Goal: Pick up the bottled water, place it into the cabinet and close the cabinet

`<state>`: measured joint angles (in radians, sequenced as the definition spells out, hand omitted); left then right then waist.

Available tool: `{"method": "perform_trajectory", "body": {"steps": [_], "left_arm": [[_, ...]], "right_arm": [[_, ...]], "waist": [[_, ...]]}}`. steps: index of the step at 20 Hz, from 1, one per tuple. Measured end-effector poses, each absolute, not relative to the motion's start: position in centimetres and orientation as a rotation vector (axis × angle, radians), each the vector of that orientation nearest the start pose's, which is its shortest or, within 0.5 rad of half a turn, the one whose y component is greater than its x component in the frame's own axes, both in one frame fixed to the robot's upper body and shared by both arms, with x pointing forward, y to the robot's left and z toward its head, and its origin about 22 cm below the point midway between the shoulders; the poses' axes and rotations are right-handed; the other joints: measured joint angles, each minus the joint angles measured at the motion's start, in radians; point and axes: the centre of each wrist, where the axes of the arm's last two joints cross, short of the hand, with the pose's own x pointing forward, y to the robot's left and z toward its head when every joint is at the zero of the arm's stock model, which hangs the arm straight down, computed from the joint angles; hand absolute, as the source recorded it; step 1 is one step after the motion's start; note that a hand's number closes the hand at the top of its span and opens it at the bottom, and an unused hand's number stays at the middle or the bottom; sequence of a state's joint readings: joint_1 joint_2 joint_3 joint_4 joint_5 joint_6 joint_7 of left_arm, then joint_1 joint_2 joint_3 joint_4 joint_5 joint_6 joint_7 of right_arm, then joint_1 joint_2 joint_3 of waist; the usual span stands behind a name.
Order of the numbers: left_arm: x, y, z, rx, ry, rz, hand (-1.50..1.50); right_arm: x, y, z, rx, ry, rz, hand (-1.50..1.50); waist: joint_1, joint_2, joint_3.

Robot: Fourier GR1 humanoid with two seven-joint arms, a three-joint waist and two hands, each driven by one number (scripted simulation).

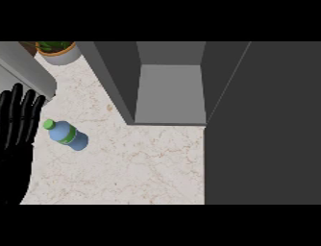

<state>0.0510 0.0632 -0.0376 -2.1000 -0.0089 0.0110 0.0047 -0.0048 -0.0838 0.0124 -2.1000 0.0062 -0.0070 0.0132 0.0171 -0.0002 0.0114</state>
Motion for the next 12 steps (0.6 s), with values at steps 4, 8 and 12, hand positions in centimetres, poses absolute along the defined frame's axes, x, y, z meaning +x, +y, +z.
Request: {"method": "perform_trajectory", "body": {"steps": [4, 8, 12], "left_arm": [[21.0, 25.4, 12.5, -0.143, -2.068, -0.199, -1.50], [22.0, 26.7, 11.7, -0.430, -1.990, -0.345, -1.50], [22.4, 30.2, 10.9, -0.637, -1.873, -0.415, -1.50]], "right_arm": [[20.1, -23.2, 12.3, -0.036, -2.089, 0.098, -1.50], [19.5, -22.6, 12.4, 0.041, -2.071, 0.152, -1.50], [18.5, -21.6, 12.4, 0.143, -2.034, 0.202, -1.50]], "waist": [[-0.019, 0.000, -0.009], [-0.041, 0.004, -0.016], [-0.034, 0.003, -0.016]]}}
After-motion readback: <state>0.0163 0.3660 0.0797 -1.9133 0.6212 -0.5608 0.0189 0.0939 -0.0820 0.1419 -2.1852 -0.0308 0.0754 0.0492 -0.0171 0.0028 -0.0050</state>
